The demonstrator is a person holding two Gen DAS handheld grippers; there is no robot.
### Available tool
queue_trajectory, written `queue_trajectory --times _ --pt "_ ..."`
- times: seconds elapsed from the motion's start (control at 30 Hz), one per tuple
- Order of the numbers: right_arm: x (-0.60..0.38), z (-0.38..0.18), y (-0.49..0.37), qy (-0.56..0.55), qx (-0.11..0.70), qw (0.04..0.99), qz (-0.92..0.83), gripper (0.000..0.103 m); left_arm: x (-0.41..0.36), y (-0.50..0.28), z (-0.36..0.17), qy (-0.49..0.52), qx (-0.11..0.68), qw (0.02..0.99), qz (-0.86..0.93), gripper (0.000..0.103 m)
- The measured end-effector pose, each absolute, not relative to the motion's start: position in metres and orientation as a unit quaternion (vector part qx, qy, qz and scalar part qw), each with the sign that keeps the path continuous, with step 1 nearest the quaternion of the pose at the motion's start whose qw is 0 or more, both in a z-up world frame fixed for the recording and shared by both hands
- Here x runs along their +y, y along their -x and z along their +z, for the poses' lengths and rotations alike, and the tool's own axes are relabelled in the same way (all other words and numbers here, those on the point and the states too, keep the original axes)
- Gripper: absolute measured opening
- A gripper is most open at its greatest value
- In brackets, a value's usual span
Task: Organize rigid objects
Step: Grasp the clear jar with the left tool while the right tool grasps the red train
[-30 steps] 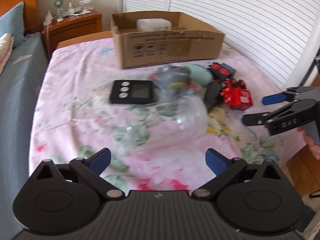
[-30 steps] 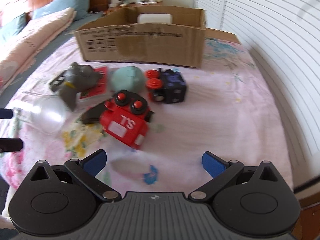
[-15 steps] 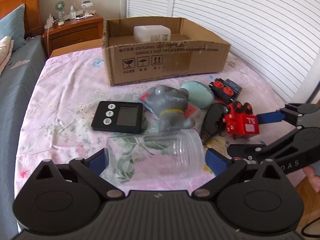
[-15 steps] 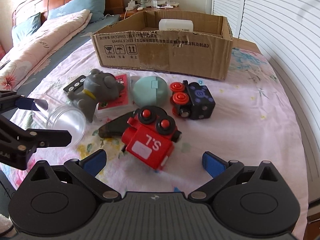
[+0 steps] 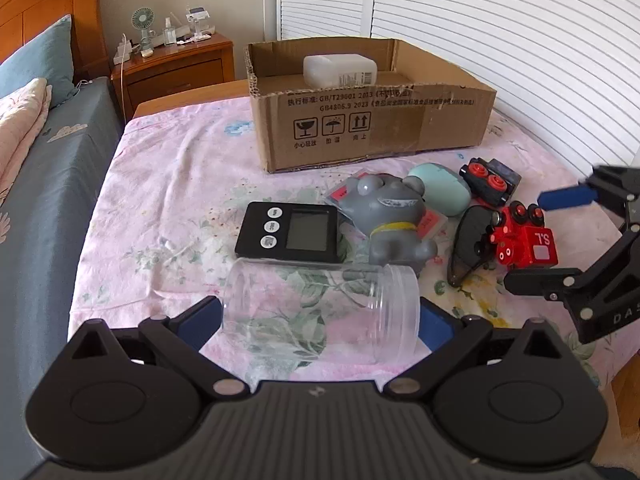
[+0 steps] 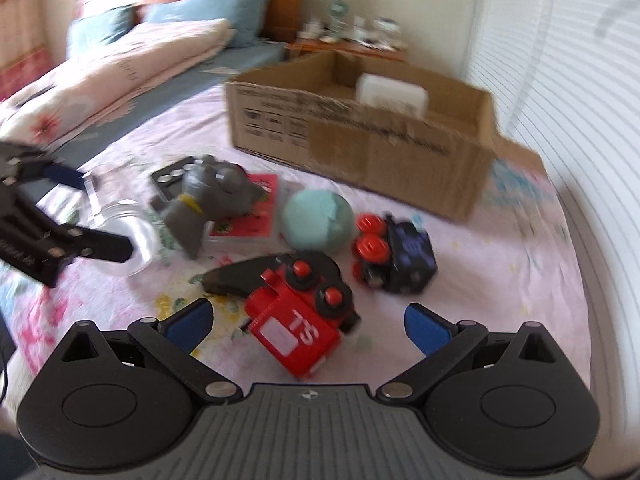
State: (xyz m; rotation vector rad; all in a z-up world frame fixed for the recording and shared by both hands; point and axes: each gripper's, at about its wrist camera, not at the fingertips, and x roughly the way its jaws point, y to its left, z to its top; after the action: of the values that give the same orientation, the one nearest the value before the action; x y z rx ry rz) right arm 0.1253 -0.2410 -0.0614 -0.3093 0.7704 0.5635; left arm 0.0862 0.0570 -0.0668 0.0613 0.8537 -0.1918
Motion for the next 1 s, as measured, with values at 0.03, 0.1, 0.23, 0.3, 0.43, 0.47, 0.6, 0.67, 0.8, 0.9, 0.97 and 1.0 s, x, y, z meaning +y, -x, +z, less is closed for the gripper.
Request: queue_trajectory --times 0.03,0.1,0.23,0.3,0.43,0.47,0.6,0.67,0.8,0.9,0.97,1.0 --pt "-0.238 -0.06 -0.125 0.162 0.363 0.873 0.281 0.103 0.056 -0.087 -0.068 -0.03 0.413 0.905 -0.093 0.099" --pt "-0.232 -0.059 -0.127 0.185 0.359 0.864 0.302 0.103 0.055 -0.088 -0.068 -0.03 0.413 0.905 -0.096 0.099" --pt "-0.226 -0.06 -0.126 0.205 0.383 0.831 0.348 0.103 0.056 -0.089 -0.07 -0.031 0.415 0.904 -0.096 0.099" --pt "-0.226 -0.059 -0.12 0.211 0.391 0.816 0.369 0.103 0.057 -0.089 -0.07 -0.032 0.418 0.903 -0.095 0.099" --pt "-0.224 -0.057 -0.114 0.229 0.382 0.814 0.373 0.094 0.059 -0.092 -0.071 -0.034 0.419 0.902 -0.096 0.099" --pt "-0.222 -0.058 -0.116 0.239 0.379 0.816 0.365 0.088 0.059 -0.092 -0.071 -0.034 0.419 0.902 -0.097 0.099" --pt "-0.221 -0.063 -0.121 0.258 0.377 0.815 0.357 0.076 0.059 -0.094 -0.071 -0.033 0.419 0.902 -0.102 0.095" --pt "-0.222 -0.062 -0.121 0.263 0.375 0.814 0.356 0.067 0.059 -0.094 -0.07 -0.035 0.42 0.901 -0.106 0.091" --pt "-0.224 -0.059 -0.121 0.271 0.374 0.816 0.348 0.057 0.06 -0.095 -0.068 -0.04 0.421 0.9 -0.109 0.091" --pt "-0.225 -0.059 -0.12 0.273 0.377 0.816 0.342 0.057 0.062 -0.093 -0.064 -0.045 0.422 0.898 -0.115 0.091" --pt "-0.226 -0.058 -0.12 0.269 0.381 0.815 0.343 0.054 0.064 -0.091 -0.059 -0.048 0.425 0.896 -0.121 0.091" --pt "-0.227 -0.057 -0.12 0.265 0.384 0.816 0.343 0.055 0.065 -0.09 -0.057 -0.05 0.427 0.894 -0.125 0.091"
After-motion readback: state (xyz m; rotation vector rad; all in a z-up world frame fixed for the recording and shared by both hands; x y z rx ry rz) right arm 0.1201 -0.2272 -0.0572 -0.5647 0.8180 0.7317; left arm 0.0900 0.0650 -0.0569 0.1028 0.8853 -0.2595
